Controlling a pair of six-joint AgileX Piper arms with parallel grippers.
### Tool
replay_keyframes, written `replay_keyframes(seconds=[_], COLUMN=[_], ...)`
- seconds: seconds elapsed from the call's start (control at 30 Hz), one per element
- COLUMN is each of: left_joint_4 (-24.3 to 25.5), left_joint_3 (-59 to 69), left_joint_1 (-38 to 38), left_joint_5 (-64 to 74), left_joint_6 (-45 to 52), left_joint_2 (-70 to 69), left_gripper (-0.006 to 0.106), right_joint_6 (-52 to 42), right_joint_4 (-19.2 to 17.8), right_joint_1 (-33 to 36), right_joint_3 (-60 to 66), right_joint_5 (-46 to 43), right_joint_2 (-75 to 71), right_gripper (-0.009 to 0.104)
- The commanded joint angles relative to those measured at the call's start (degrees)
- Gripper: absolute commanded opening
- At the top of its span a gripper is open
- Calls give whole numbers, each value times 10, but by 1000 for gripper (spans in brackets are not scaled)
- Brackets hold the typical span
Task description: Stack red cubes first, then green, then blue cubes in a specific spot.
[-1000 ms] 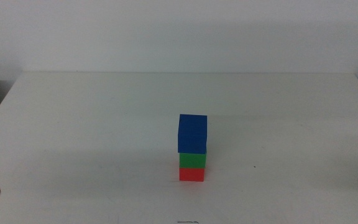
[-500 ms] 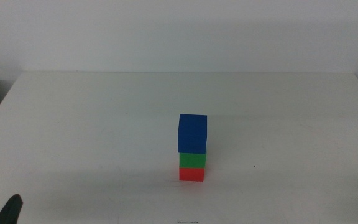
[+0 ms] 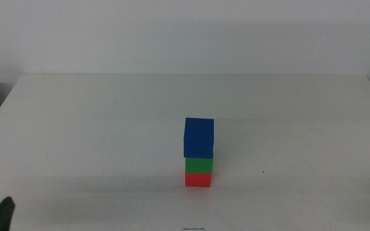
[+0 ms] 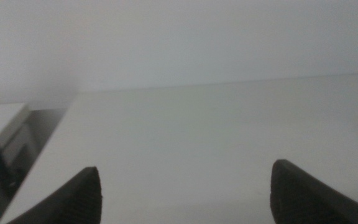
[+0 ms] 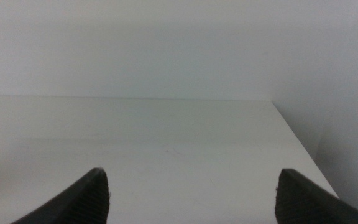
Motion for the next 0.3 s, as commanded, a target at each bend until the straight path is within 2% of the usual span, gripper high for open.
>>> replay_keyframes(seconds=[0.0,0.27], left_joint_4=[-6,-6], left_joint_3=[-2,-2], left_joint_1=[16,35], left_joint_5=[-49,-49], left_joint_6=[-1,-1], left_joint_2=[-12,-12], left_gripper=[92,92], right_joint_6=[-5,-5], right_joint_4=[-7,-7], right_joint_1=[-4,-4], right_joint_3=[-10,-10], right_joint_5=[-44,-44], right_joint_2=[-8,-8], right_gripper=[82,82])
